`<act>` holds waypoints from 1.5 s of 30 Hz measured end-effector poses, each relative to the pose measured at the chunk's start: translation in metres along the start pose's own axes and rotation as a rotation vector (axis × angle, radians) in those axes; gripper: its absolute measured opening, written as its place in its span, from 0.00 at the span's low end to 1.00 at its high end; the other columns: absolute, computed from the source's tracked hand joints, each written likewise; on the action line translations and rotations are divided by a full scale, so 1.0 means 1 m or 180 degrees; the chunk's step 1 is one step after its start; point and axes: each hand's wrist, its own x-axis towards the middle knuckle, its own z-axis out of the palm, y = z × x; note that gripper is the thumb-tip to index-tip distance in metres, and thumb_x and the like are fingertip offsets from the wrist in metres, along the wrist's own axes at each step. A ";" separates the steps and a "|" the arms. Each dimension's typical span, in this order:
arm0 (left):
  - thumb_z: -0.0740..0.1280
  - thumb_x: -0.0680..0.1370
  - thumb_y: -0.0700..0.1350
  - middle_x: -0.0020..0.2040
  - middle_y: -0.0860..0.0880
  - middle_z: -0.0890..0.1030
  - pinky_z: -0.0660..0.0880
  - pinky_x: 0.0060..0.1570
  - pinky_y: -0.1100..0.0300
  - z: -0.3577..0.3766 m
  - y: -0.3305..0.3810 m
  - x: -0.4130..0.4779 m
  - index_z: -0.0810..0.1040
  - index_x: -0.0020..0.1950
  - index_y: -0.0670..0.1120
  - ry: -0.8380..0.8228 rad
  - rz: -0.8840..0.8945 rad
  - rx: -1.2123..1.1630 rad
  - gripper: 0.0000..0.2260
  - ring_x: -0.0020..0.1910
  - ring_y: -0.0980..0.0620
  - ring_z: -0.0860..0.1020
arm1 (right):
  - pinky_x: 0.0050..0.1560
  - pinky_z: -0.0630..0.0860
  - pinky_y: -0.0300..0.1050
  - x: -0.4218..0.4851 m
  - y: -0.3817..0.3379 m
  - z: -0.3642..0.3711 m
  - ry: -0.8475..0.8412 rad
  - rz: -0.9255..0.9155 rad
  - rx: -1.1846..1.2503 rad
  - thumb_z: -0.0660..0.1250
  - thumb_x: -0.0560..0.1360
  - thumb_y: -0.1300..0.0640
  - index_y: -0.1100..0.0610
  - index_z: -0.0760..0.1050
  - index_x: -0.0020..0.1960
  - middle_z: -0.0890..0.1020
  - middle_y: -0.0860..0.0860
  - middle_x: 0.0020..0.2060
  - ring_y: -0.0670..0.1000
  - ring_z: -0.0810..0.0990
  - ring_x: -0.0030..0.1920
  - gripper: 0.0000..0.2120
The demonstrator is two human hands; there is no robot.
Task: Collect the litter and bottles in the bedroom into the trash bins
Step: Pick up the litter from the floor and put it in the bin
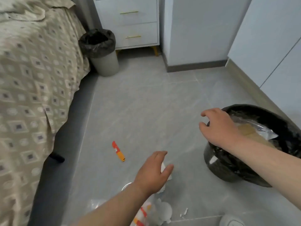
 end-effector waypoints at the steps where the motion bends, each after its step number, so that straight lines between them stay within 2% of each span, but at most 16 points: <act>1: 0.57 0.78 0.62 0.73 0.51 0.66 0.58 0.67 0.66 -0.005 -0.033 -0.008 0.63 0.74 0.48 0.0059 -0.0259 0.0040 0.28 0.71 0.53 0.65 | 0.66 0.64 0.48 -0.002 -0.018 0.013 -0.0070 -0.0209 0.0078 0.61 0.76 0.52 0.56 0.72 0.65 0.72 0.54 0.65 0.57 0.68 0.66 0.19; 4: 0.61 0.79 0.55 0.72 0.46 0.67 0.59 0.68 0.62 -0.021 -0.118 -0.020 0.64 0.73 0.44 0.0076 -0.0963 0.0257 0.27 0.71 0.49 0.65 | 0.65 0.66 0.47 -0.006 -0.052 0.068 -0.0415 -0.0614 0.0128 0.61 0.76 0.53 0.56 0.70 0.67 0.70 0.52 0.66 0.54 0.66 0.68 0.19; 8: 0.64 0.77 0.55 0.76 0.43 0.61 0.57 0.70 0.59 -0.038 -0.186 -0.005 0.59 0.75 0.41 -0.0087 -0.1448 0.0531 0.32 0.75 0.46 0.60 | 0.65 0.68 0.48 -0.007 -0.060 0.138 -0.1189 -0.0463 -0.0060 0.61 0.76 0.51 0.54 0.67 0.69 0.69 0.53 0.67 0.55 0.65 0.68 0.22; 13: 0.69 0.74 0.53 0.78 0.42 0.51 0.57 0.71 0.55 -0.042 -0.221 0.043 0.53 0.77 0.43 -0.0198 -0.1321 0.0595 0.39 0.76 0.43 0.57 | 0.65 0.69 0.50 -0.017 -0.045 0.189 -0.1847 -0.0030 -0.0252 0.61 0.75 0.49 0.54 0.64 0.72 0.70 0.55 0.67 0.58 0.67 0.67 0.27; 17: 0.69 0.74 0.52 0.79 0.41 0.44 0.54 0.75 0.52 -0.031 -0.236 0.083 0.50 0.78 0.44 -0.0297 -0.1155 0.0729 0.40 0.78 0.44 0.47 | 0.66 0.68 0.52 -0.034 -0.040 0.223 -0.2204 -0.0317 -0.0539 0.63 0.74 0.45 0.51 0.58 0.74 0.63 0.55 0.72 0.58 0.64 0.69 0.31; 20: 0.66 0.75 0.50 0.74 0.37 0.57 0.61 0.70 0.47 -0.015 -0.240 0.094 0.63 0.71 0.41 -0.0459 -0.1096 0.0841 0.27 0.75 0.39 0.55 | 0.69 0.66 0.53 -0.050 -0.044 0.243 -0.2229 -0.0562 -0.0709 0.64 0.73 0.40 0.46 0.51 0.76 0.47 0.53 0.78 0.58 0.54 0.75 0.37; 23: 0.63 0.75 0.44 0.63 0.40 0.68 0.71 0.56 0.46 -0.004 -0.239 0.085 0.72 0.58 0.41 -0.0370 -0.0882 0.1242 0.13 0.62 0.38 0.69 | 0.66 0.67 0.53 -0.063 -0.047 0.258 -0.2247 -0.0818 -0.0996 0.64 0.74 0.41 0.48 0.53 0.76 0.46 0.55 0.78 0.59 0.54 0.74 0.36; 25: 0.62 0.75 0.41 0.62 0.39 0.70 0.73 0.50 0.49 -0.002 -0.240 0.077 0.74 0.53 0.41 -0.0307 -0.0849 0.1416 0.09 0.57 0.37 0.73 | 0.62 0.69 0.52 -0.068 -0.044 0.264 -0.2171 -0.0884 -0.1125 0.64 0.75 0.47 0.52 0.59 0.72 0.54 0.57 0.75 0.60 0.60 0.71 0.29; 28: 0.59 0.75 0.37 0.55 0.38 0.75 0.72 0.49 0.51 0.003 -0.241 0.066 0.76 0.49 0.40 -0.0190 -0.0818 0.1313 0.08 0.52 0.37 0.75 | 0.50 0.70 0.49 -0.067 -0.035 0.264 -0.1934 -0.0756 -0.1030 0.61 0.76 0.60 0.56 0.70 0.59 0.68 0.57 0.64 0.59 0.69 0.62 0.12; 30: 0.58 0.75 0.36 0.48 0.43 0.77 0.73 0.47 0.52 0.006 -0.238 0.059 0.78 0.49 0.41 -0.0076 -0.0962 0.1019 0.10 0.48 0.40 0.76 | 0.44 0.66 0.47 -0.062 -0.028 0.261 -0.1923 -0.0493 -0.0681 0.59 0.75 0.63 0.56 0.72 0.50 0.73 0.56 0.55 0.59 0.74 0.56 0.06; 32: 0.60 0.75 0.36 0.47 0.47 0.78 0.73 0.47 0.55 0.007 -0.231 0.054 0.79 0.51 0.43 0.0080 -0.1136 0.0554 0.10 0.47 0.44 0.76 | 0.41 0.64 0.44 -0.053 -0.023 0.253 -0.1904 -0.0182 -0.0161 0.60 0.74 0.62 0.52 0.68 0.41 0.76 0.56 0.48 0.58 0.77 0.51 0.07; 35: 0.66 0.74 0.38 0.43 0.49 0.78 0.71 0.44 0.59 -0.003 -0.202 0.052 0.79 0.48 0.45 0.0638 -0.1528 -0.0489 0.05 0.43 0.47 0.76 | 0.40 0.68 0.44 -0.031 -0.029 0.222 -0.1671 -0.0094 0.0449 0.63 0.73 0.60 0.52 0.70 0.41 0.81 0.55 0.44 0.57 0.78 0.46 0.05; 37: 0.69 0.73 0.37 0.38 0.46 0.79 0.75 0.37 0.58 -0.017 -0.166 0.054 0.78 0.48 0.41 0.0880 -0.1669 -0.1449 0.05 0.35 0.47 0.77 | 0.39 0.67 0.43 -0.012 -0.042 0.183 -0.1545 -0.0257 0.0658 0.64 0.73 0.60 0.53 0.73 0.44 0.79 0.52 0.42 0.54 0.77 0.44 0.03; 39: 0.68 0.74 0.36 0.32 0.45 0.80 0.76 0.30 0.61 -0.033 -0.119 0.056 0.77 0.47 0.38 0.1003 -0.1496 -0.2022 0.03 0.28 0.49 0.75 | 0.38 0.68 0.41 0.006 -0.052 0.127 -0.1284 -0.0456 0.0749 0.63 0.74 0.59 0.56 0.74 0.49 0.78 0.48 0.41 0.50 0.76 0.42 0.05; 42: 0.67 0.76 0.37 0.35 0.44 0.79 0.77 0.28 0.64 -0.050 -0.030 0.061 0.78 0.45 0.39 0.1039 -0.1039 -0.2364 0.02 0.28 0.52 0.76 | 0.31 0.67 0.29 0.021 -0.044 0.029 -0.0670 -0.0428 0.0975 0.61 0.75 0.59 0.53 0.71 0.47 0.75 0.44 0.37 0.42 0.73 0.36 0.02; 45: 0.66 0.77 0.38 0.34 0.46 0.80 0.79 0.32 0.64 -0.056 0.065 0.064 0.79 0.42 0.42 0.0974 -0.0525 -0.2668 0.04 0.30 0.52 0.78 | 0.34 0.67 0.38 0.021 -0.006 -0.051 0.0107 -0.0112 0.1373 0.60 0.76 0.60 0.57 0.73 0.43 0.77 0.51 0.37 0.51 0.75 0.37 0.05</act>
